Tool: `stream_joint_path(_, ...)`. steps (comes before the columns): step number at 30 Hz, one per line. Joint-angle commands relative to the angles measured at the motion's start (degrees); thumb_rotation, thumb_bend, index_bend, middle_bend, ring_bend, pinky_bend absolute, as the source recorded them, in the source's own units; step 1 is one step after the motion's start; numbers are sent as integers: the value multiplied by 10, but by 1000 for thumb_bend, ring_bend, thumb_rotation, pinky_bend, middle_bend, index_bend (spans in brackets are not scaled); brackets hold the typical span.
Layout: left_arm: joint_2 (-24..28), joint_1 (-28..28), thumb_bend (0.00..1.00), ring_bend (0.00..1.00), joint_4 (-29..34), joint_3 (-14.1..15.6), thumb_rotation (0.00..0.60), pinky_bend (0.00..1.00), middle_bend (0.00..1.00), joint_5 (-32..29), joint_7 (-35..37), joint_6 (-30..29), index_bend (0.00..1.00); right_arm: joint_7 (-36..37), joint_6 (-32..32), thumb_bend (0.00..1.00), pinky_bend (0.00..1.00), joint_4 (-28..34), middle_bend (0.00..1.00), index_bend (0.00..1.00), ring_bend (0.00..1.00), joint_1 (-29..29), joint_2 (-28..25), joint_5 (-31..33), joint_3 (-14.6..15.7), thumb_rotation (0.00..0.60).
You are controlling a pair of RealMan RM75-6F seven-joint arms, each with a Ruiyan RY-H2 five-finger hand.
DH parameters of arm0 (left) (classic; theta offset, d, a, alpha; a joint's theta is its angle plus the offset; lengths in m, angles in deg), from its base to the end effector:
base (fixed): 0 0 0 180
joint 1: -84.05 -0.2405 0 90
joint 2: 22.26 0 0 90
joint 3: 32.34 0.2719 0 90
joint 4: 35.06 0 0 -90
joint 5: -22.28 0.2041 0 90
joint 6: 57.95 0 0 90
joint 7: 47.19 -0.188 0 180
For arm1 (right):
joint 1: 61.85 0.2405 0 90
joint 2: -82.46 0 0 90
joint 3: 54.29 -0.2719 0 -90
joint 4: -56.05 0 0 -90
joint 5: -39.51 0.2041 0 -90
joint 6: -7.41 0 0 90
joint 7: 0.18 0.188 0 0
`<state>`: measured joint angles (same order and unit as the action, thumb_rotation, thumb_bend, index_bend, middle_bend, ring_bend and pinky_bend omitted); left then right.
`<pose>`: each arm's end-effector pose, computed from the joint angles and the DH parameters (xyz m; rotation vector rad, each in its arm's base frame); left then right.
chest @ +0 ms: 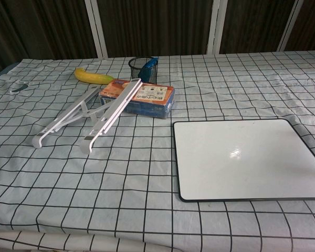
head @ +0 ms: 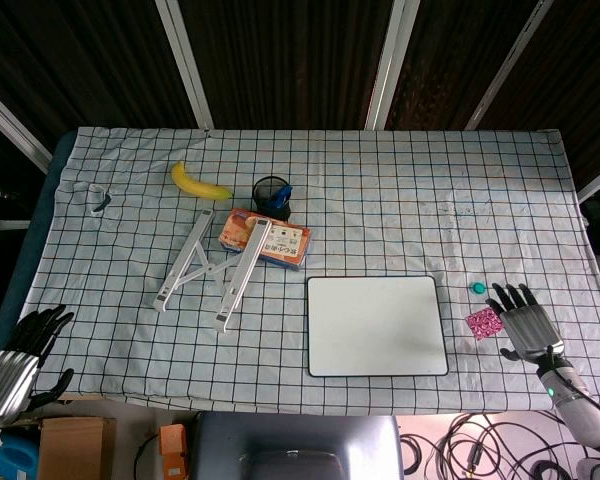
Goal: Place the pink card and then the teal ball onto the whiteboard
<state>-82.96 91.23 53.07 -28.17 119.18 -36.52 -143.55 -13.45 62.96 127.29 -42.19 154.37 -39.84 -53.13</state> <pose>-0.3134 0.2105 0.1636 -1.6137 -0.9475 -0.9759 -0.3919 -0.2956 0.0908 1.8026 -0.7931 0.3022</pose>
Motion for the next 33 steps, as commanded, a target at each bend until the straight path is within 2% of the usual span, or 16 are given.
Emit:
stream_joint_path(1, 0, 0, 389, 0, 0, 0, 600, 0, 0, 0, 0, 1, 0, 2, 1, 104, 0, -1, 0, 188, 0, 0, 0, -1, 1, 600)
stream_joint_path(8, 1, -1, 389, 0, 0, -1, 600, 0, 0, -3, 3, -1, 0, 6, -7, 104, 0, -13, 0, 223, 0, 8, 4, -8, 4, 600)
stream_joint_path(17, 0, 1, 389, 0, 2, -2, 600, 0, 0, -6, -1, 4, 0, 12, -40, 178, 0, -46, 0, 311, 0, 35, 22, -14, 2, 600)
stream_joint_path(33, -1, 2, 388, 0, 3, -2, 600, 0, 0, -8, -3, 8, 0, 11, -63, 181, 0, -71, 0, 323, 0, 49, 40, -7, 3, 600)
